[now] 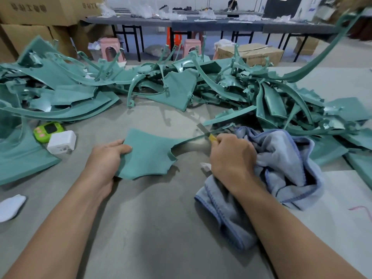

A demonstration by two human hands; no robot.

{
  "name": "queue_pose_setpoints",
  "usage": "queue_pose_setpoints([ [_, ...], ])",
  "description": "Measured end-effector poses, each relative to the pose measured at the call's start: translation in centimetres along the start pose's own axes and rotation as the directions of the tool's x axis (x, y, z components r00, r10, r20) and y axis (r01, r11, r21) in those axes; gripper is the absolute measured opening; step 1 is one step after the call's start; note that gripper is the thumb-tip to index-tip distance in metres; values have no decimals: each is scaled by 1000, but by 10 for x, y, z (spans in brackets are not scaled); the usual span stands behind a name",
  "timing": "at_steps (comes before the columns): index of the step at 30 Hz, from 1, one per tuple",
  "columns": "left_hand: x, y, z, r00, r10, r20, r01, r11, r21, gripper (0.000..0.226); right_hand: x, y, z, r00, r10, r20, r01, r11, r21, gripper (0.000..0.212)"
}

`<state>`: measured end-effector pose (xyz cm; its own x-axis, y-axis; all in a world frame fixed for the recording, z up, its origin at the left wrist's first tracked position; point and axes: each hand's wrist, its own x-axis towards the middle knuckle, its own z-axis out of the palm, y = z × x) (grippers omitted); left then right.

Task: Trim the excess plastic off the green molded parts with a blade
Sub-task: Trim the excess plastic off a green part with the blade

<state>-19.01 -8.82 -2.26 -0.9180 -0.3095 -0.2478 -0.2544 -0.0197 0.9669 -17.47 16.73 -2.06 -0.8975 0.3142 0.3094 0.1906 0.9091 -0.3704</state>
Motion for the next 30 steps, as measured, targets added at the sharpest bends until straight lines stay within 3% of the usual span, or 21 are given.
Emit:
queue_pose_setpoints([
  [2, -1, 0, -1, 999, 44, -7, -43, 990, 133, 17, -1, 3, 1, 997, -77, 15, 76, 994, 80, 32],
  [5, -6, 3, -3, 993, 116, -33, -96, 926, 366, 17, -12, -4, 5, 950, -269, 157, 255, 961, 103, 34],
  [7, -10, 4, -3, 989, 144, -26, -116, 881, 458, 19, -4, -3, 4, 979, -149, 140, 149, 989, 6, 31],
  [9, -11, 5, -2, 989, 148, -10, -126, 869, 478, 21, 4, 1, -1, 999, -12, 36, 14, 999, -51, 28],
  [11, -11, 6, -2, 989, 149, -12, -123, 858, 499, 22, 2, 0, -1, 997, -69, 29, 69, 998, 14, 29],
  [14, -10, 6, 0, 988, 154, -26, -117, 838, 533, 30, -8, -5, 6, 963, -207, 174, 207, 978, 22, 29],
  [16, -10, 6, 1, 987, 156, -31, -115, 835, 538, 31, 0, 0, 4, 993, -81, 86, 87, 994, -68, 26],
  [18, -9, 6, 2, 986, 165, -35, -119, 827, 549, 32, 4, 5, 1, 1000, -6, 4, 6, 999, -50, 26],
  [21, -7, 5, 3, 984, 176, -25, -127, 798, 589, 40, -6, 0, 2, 971, -211, 113, 191, 968, 162, 33],
  [24, -4, 5, 2, 985, 174, -6, -135, 784, 605, 39, -10, -5, 1, 917, -362, 168, 326, 923, 206, 30],
  [30, 1, 3, 0, 987, 163, -5, -126, 783, 609, 25, 1, 10, -4, 833, -453, 318, 336, 870, 360, 14],
])
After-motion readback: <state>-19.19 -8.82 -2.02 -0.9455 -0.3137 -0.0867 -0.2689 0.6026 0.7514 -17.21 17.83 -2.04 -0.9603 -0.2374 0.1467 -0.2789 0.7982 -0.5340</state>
